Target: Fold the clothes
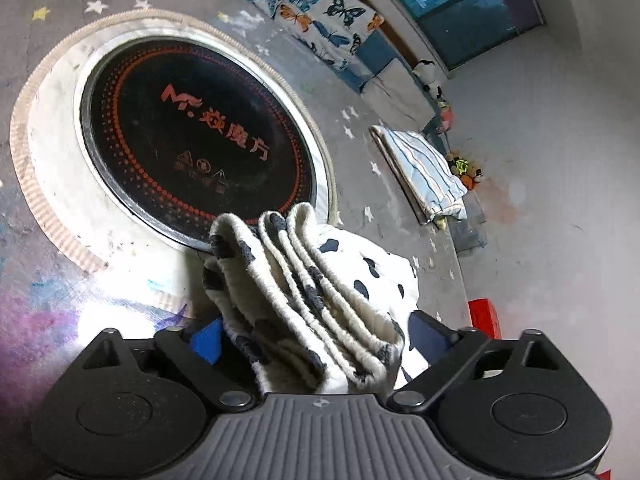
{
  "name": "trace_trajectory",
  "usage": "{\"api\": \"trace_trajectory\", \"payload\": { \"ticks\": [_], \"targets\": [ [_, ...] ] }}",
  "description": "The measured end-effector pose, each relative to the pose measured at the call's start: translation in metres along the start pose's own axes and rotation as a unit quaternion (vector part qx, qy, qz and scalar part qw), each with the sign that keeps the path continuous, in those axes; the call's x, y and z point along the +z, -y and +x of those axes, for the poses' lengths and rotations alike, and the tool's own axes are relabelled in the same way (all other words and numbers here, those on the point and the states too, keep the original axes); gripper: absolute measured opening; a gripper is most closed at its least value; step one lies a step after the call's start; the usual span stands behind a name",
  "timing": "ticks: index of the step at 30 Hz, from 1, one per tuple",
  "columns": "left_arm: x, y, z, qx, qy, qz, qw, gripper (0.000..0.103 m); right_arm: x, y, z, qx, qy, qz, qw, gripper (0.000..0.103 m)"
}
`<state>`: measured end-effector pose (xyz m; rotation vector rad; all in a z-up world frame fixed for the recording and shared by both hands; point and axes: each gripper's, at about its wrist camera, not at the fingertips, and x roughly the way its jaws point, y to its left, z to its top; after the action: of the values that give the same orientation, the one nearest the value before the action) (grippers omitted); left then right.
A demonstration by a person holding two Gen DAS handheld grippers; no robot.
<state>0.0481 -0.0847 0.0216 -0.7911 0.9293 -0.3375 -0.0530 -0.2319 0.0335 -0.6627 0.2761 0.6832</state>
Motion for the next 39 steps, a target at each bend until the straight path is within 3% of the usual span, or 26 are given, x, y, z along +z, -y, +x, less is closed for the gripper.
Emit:
{"api": "trace_trajectory", "payload": {
  "ticks": [10,12,19,23,32,39],
  "targets": [
    [0.003,-0.011,-0.002,-0.006,0.002,-0.025,0.9997,0.043,-0.004,-0.002,0.0,0.011,-0.005,0.016,1.0,0.029],
    [0.003,-0.012,-0.001,-0.004,0.0,-0.024,0.9997,0.039,-0.004,0.0,-0.001,0.019,-0.01,0.03,0.999,0.032],
    [0.002,-0.018,-0.002,-0.004,0.0,-0.023,0.9997,0.037,-0.014,0.025,-0.03,0.042,-0.014,0.104,0.994,0.047],
    [0.001,-0.021,-0.001,0.005,0.001,-0.021,0.9998,0.036,-0.023,0.053,-0.046,0.045,-0.02,0.173,0.984,0.048],
    [0.001,-0.019,0.0,0.006,-0.004,-0.005,1.0,0.036,-0.057,0.136,-0.039,-0.02,-0.065,0.284,0.956,0.048],
    [0.003,-0.019,0.0,0.008,-0.003,0.007,0.9999,0.036,-0.099,0.181,-0.019,-0.064,-0.102,0.364,0.924,0.048]
  ]
}}
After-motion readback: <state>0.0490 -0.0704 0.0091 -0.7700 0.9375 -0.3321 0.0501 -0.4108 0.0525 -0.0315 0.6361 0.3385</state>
